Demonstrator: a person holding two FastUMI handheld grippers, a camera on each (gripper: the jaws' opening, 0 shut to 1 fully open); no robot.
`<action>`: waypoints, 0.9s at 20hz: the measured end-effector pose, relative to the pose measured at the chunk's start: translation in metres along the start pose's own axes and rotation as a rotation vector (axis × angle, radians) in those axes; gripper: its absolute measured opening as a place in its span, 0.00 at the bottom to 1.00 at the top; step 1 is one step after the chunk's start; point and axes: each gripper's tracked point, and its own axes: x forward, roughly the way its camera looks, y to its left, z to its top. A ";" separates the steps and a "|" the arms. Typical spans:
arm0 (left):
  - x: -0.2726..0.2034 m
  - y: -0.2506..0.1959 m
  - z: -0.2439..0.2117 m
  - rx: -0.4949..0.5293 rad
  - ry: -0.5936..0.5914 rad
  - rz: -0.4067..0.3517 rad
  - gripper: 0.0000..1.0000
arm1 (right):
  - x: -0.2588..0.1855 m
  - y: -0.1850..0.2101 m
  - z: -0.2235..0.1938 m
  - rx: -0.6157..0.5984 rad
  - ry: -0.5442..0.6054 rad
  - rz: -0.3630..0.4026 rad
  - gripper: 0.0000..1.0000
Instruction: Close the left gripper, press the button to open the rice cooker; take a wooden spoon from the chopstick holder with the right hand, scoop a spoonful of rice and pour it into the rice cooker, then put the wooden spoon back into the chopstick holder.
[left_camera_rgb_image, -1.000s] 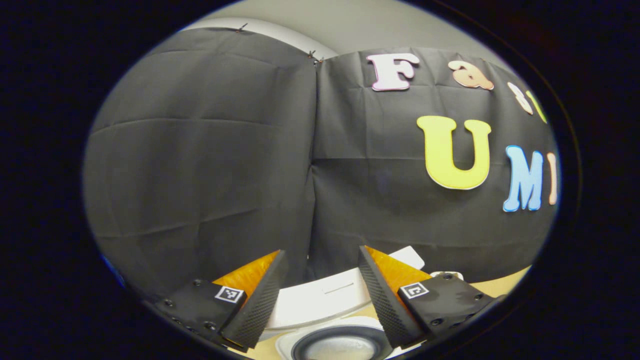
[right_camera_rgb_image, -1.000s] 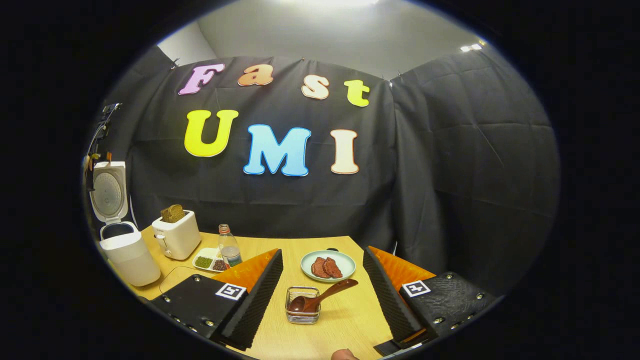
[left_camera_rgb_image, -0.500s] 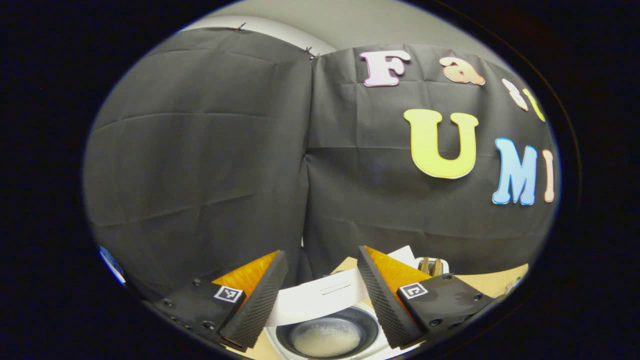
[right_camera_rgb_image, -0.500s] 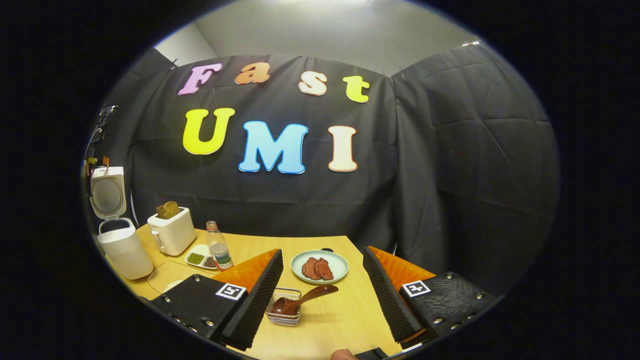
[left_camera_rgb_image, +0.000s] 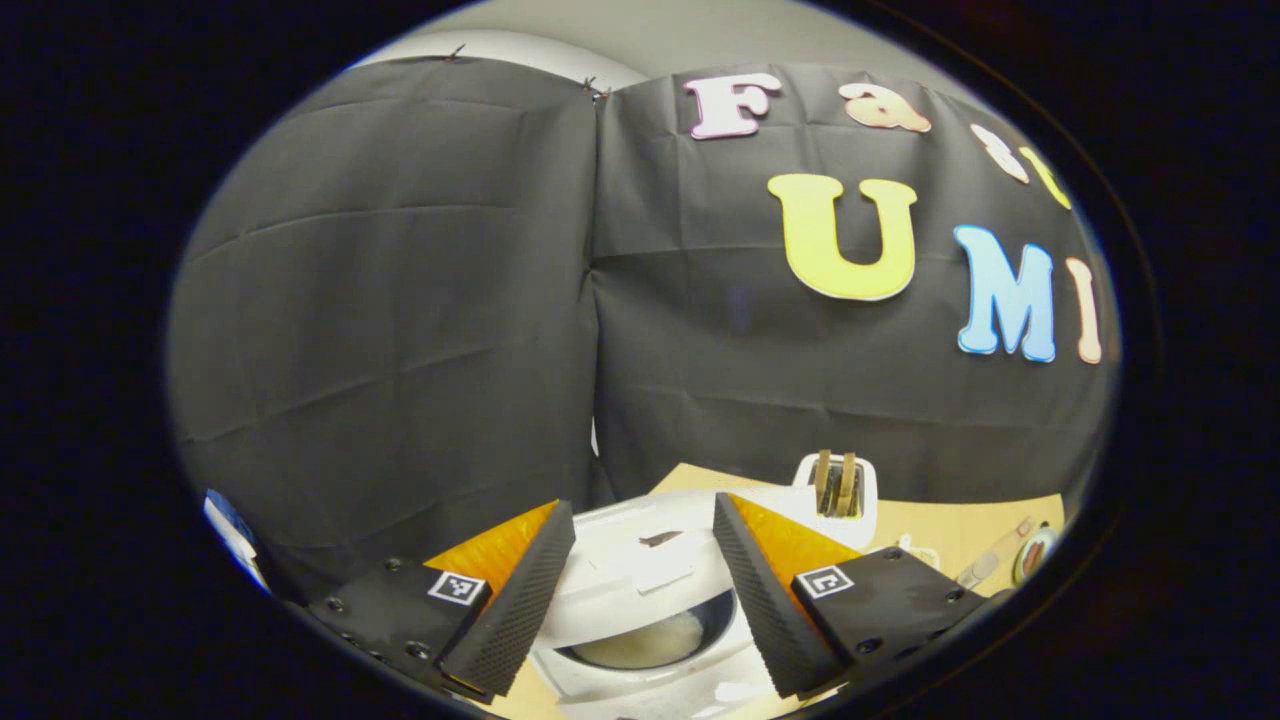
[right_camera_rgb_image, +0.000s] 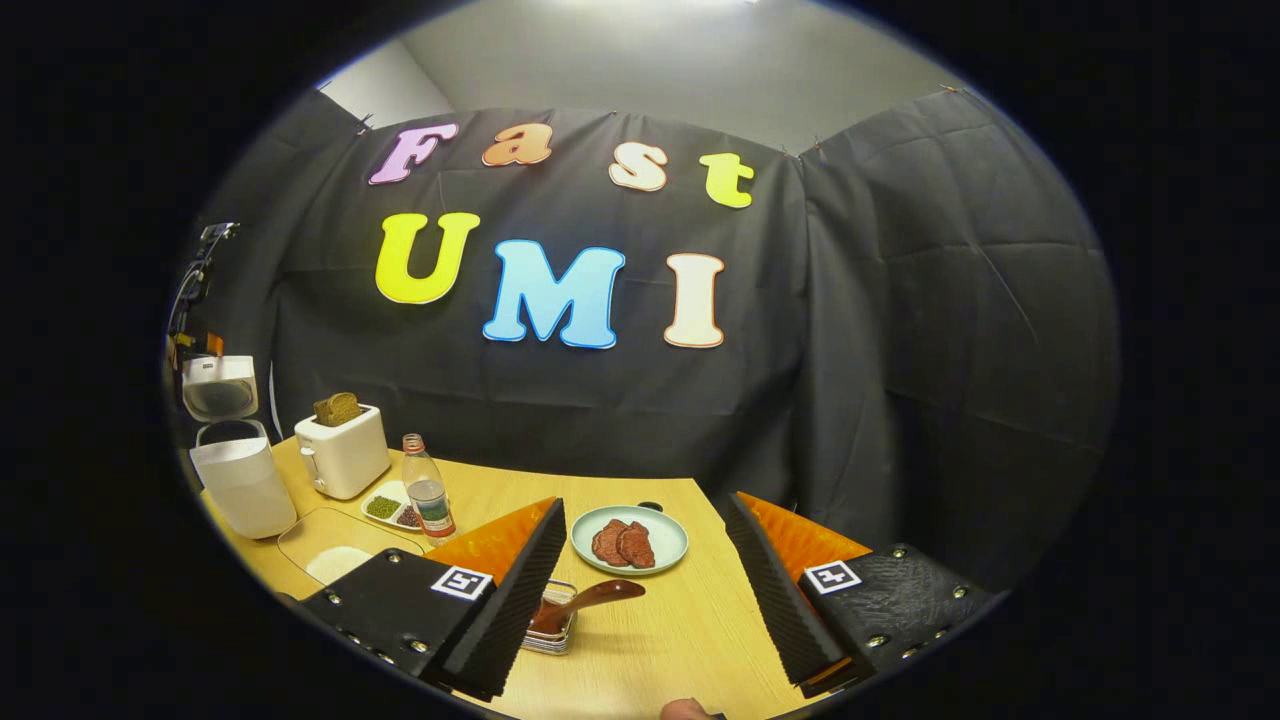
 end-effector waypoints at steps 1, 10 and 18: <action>-0.001 -0.003 -0.007 -0.005 0.009 0.001 0.97 | 0.000 -0.003 -0.001 -0.002 0.001 0.003 0.98; -0.013 -0.020 -0.068 -0.021 0.101 0.006 0.97 | -0.005 -0.026 -0.016 -0.020 0.022 0.011 0.98; -0.009 -0.030 -0.114 -0.023 0.185 0.006 0.98 | -0.011 -0.035 -0.022 -0.009 0.026 0.010 0.98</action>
